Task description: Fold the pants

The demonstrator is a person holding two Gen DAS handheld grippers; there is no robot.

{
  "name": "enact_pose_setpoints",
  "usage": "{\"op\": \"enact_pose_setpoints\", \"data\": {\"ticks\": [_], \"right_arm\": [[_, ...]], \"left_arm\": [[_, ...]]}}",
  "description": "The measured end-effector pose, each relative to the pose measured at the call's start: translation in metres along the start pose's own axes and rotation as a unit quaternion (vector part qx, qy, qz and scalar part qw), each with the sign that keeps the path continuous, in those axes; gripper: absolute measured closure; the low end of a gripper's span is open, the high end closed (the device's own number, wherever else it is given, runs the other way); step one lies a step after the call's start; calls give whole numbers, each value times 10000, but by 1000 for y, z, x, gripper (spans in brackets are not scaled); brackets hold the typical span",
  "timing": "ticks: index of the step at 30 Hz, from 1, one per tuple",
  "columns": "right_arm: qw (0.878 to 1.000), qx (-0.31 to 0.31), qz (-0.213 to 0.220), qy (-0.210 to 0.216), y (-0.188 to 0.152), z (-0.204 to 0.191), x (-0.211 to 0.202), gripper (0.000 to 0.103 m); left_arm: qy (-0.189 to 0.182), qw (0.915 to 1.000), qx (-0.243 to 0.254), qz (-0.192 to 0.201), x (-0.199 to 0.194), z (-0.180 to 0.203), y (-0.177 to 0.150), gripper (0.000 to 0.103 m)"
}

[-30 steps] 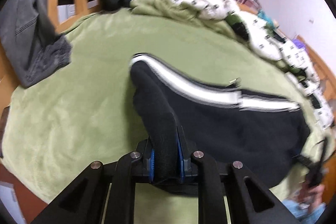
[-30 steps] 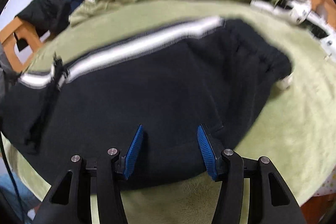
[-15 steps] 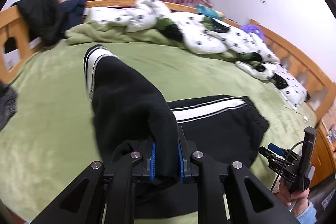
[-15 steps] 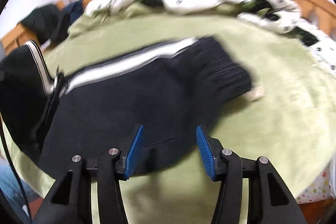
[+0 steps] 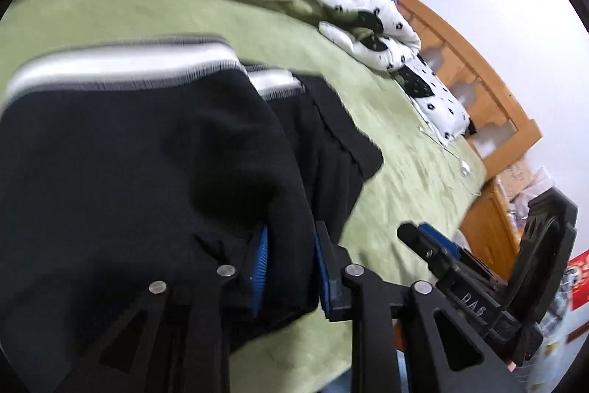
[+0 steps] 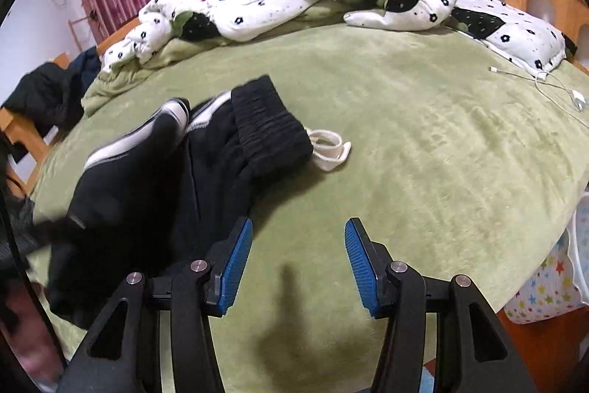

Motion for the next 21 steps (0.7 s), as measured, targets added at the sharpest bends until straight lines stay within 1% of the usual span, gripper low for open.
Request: {"op": "enact_pose_setpoints", "data": {"ticks": [1,2,3,4,5,6,7,8,9,11,14,15,16,18,20,21], "right_arm": [[10000,20,-10,57,1,-1,0,51],[9999,41,-15,131,1,-3,0,51],[9998,51,-11,190,1,-5,0,51],[9996,66,-16,289,2,-8,2,51],[9992,84,-33,395,2,-12,3,51],[9984,110,-66,548,2,-17,6,51],[9975,134,-102,691,2,-22,9,51],[9963,168,-149,834,2,-28,13,51],[9952,207,-182,943,2,-33,17,51],[9919,291,-303,1197,5,-44,28,51],[9885,347,-497,1388,13,-56,50,51],[9883,291,-584,1378,16,-59,57,51],[9887,130,-767,1282,19,-63,71,51],[9881,-96,-1048,1119,20,-70,90,51],[9830,-232,-1333,1241,20,-79,107,51],[9822,-305,-1412,1200,20,-82,111,51]], "left_arm": [[-111,9999,-35,24,-4,-3,-3,78],[-242,9996,-11,136,-17,-7,-6,71],[-272,9994,27,224,-26,-10,-7,66],[-230,9988,105,420,-43,-15,-9,51],[-158,9979,170,603,-56,-20,-11,41],[-27,9954,284,915,-77,-30,-16,40],[115,9939,326,1048,-87,-38,-17,39],[396,9921,351,1137,-100,-50,-23,37],[684,9910,340,1102,-109,-65,-30,37],[1087,9891,232,969,-119,-91,-44,37],[1529,9855,50,729,-124,-125,-80,37],[1604,9847,47,673,-123,-131,-87,37],[1717,9834,69,588,-120,-138,-99,37],[1839,9816,77,507,-114,-144,-110,37],[1849,9815,100,487,-108,-141,-113,37],[1823,9819,121,495,-103,-138,-112,37]]}}
Point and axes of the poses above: each gripper's, at about its wrist camera, not at the fingertips, and x roughly the way its jaws point, z to its right, y to its top, the point moved 1 cm from there along x, roughly the way its jaws point, and after that the axes turned 12 degrees about y, right-handed, at the moved point
